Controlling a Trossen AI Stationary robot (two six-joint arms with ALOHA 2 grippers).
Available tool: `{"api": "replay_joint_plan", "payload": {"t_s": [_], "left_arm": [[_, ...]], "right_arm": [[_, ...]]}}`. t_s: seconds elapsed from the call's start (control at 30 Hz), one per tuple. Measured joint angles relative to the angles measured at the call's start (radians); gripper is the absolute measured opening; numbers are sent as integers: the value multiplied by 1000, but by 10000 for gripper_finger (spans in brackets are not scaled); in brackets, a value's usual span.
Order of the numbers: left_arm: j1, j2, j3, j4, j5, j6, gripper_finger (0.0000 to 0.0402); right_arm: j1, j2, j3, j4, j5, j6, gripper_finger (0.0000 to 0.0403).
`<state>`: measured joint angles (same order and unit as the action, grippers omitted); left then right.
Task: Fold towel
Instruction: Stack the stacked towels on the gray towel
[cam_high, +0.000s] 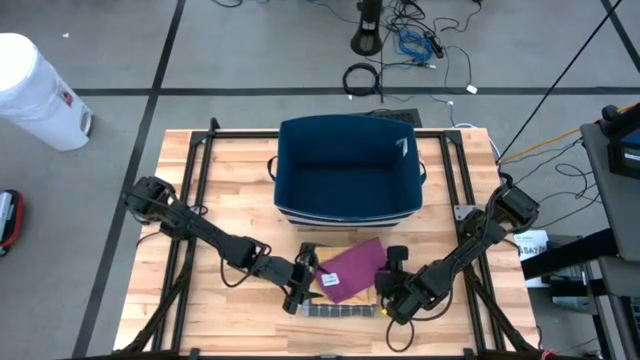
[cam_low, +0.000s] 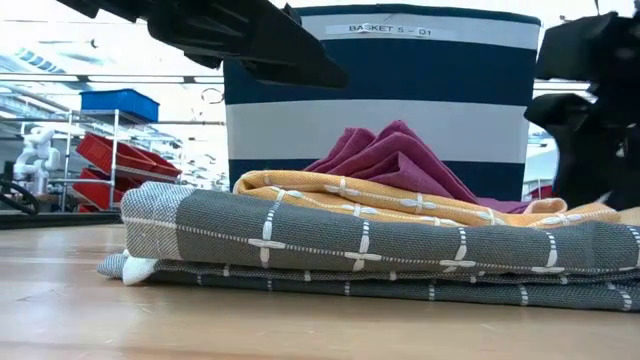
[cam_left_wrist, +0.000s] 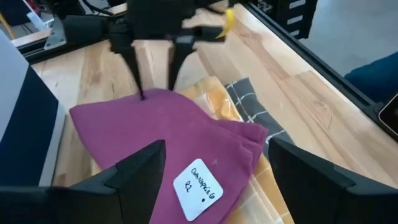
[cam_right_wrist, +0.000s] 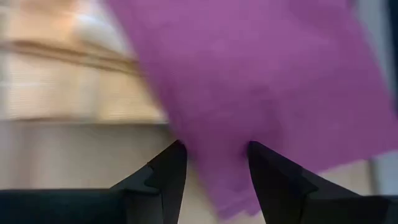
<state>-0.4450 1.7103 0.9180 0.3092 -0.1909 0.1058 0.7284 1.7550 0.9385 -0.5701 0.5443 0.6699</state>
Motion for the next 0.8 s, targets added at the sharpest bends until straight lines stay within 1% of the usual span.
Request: {"api": "replay_joint_plan", "payload": {"t_s": [0.13, 0.23, 0.4, 0.5, 0.57, 0.63, 0.67, 0.73, 0.8], "left_arm": [[2, 0, 0, 15, -2, -7, 291], [10, 0, 0, 25, -3, -9, 291], [23, 1, 0, 53, -6, -14, 291], [28, 1, 0, 60, -7, -14, 291], [28, 1, 0, 61, -7, -14, 291], [28, 1, 0, 61, -7, -15, 291], [28, 1, 0, 61, -7, -15, 291], [28, 1, 0, 61, -13, -15, 291], [28, 1, 0, 61, -24, -15, 291]], "right_arm": [[0, 0, -37, 52, 92, -13, 160], [-8, 0, -60, 87, 105, -39, 160], [-24, 27, -78, 94, 127, -11, 154], [-27, 54, -78, 101, 152, 8, 121], [-28, 60, -78, 102, 154, 16, 79], [-28, 61, -78, 101, 151, 14, 29], [-25, 61, -76, 93, 152, 8, 16], [-25, 61, -58, 54, 144, 7, 11], [-28, 61, -17, -26, 125, 14, 6]]}}
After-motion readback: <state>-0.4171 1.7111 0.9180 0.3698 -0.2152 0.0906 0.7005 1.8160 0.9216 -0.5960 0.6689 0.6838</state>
